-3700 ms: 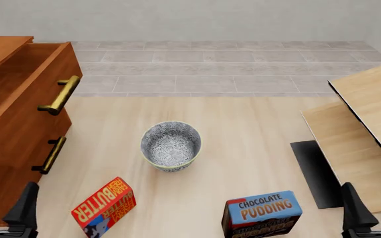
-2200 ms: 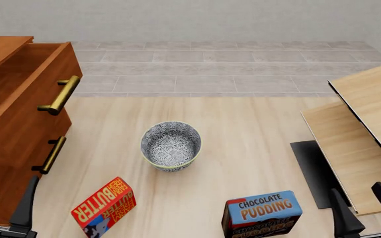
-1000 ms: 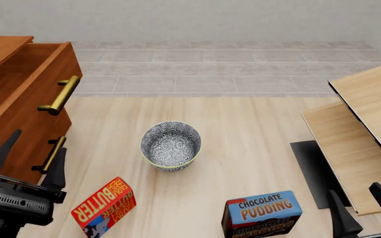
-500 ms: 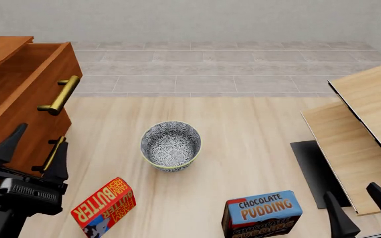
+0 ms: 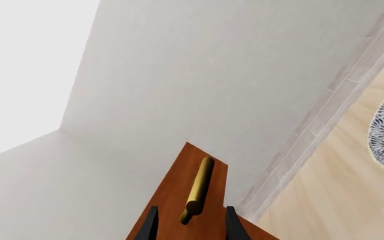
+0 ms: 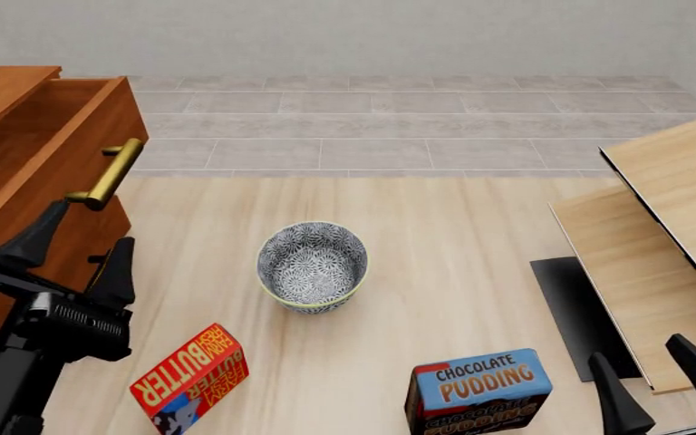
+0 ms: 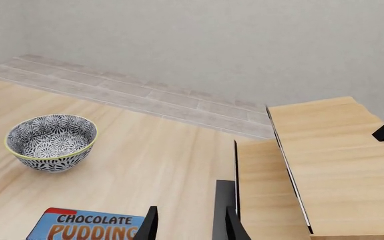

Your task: Close the top drawer of the cabinet.

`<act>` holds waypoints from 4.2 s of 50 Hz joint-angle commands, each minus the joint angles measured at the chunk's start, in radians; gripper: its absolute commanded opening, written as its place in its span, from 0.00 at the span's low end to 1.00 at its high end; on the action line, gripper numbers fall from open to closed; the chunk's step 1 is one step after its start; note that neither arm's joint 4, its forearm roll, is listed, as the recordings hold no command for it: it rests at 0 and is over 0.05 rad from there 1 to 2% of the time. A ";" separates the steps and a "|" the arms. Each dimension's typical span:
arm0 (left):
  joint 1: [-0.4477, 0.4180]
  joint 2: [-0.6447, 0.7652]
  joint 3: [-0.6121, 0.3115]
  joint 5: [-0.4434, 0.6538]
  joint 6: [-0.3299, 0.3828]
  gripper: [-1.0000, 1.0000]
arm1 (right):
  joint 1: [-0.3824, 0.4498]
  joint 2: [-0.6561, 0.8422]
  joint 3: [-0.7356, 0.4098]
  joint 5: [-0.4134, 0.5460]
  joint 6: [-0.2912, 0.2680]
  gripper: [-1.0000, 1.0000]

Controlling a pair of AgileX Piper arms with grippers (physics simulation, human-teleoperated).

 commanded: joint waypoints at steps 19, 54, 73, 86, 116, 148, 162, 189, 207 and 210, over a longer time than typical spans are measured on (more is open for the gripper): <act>0.020 0.053 -0.051 0.000 0.039 1.00 | 0.005 0.000 0.000 -0.002 -0.007 1.00; 0.145 0.103 -0.070 0.000 0.115 1.00 | 0.001 0.000 0.000 -0.004 -0.017 1.00; 0.183 0.094 -0.066 0.000 0.114 1.00 | -0.001 -0.001 0.000 -0.004 -0.024 1.00; 0.200 0.106 -0.079 0.000 0.122 1.00 | -0.013 0.000 0.000 -0.005 -0.022 1.00; 0.250 0.132 -0.102 0.000 0.125 1.00 | -0.027 0.000 0.000 -0.008 -0.016 1.00; 0.293 0.115 -0.091 0.000 0.095 1.00 | -0.019 -0.001 0.000 -0.007 -0.030 1.00; 0.324 0.121 -0.100 0.000 0.090 1.00 | -0.013 -0.001 0.000 -0.003 -0.033 1.00; 0.364 0.119 -0.094 0.000 0.073 1.00 | -0.005 -0.001 0.000 -0.002 -0.045 1.00; 0.393 0.133 -0.100 0.000 0.066 1.00 | -0.005 -0.001 0.000 0.002 -0.051 1.00; 0.398 0.137 -0.102 0.000 0.066 1.00 | -0.005 -0.001 0.000 0.002 -0.050 1.00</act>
